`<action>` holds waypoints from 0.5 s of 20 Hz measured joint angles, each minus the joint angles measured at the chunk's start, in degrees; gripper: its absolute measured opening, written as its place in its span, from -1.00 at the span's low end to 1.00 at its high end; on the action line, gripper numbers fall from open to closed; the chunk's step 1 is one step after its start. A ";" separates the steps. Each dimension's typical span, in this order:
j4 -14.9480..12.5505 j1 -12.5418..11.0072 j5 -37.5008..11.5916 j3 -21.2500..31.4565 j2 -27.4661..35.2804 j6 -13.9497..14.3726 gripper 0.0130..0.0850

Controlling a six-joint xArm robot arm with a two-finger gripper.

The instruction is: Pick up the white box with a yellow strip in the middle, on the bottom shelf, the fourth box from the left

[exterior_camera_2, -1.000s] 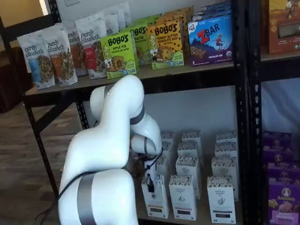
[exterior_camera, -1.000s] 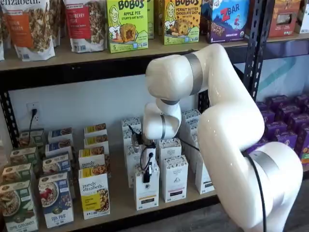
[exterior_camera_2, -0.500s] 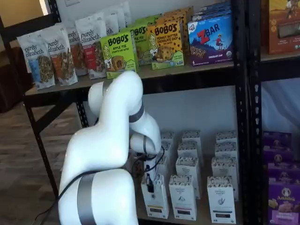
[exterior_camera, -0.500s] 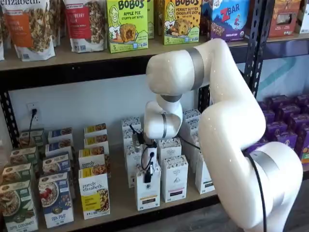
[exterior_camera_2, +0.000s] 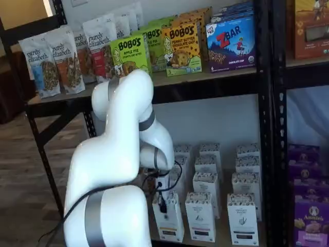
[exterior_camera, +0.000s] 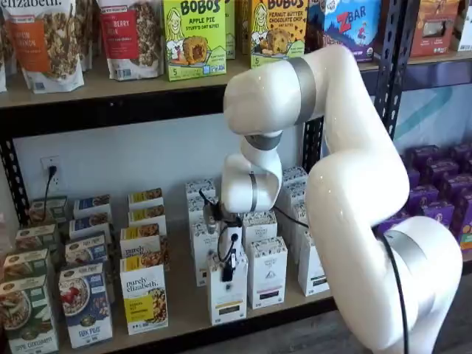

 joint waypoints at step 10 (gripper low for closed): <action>1.06 0.95 -3.25 9.14 -6.55 -0.39 -0.11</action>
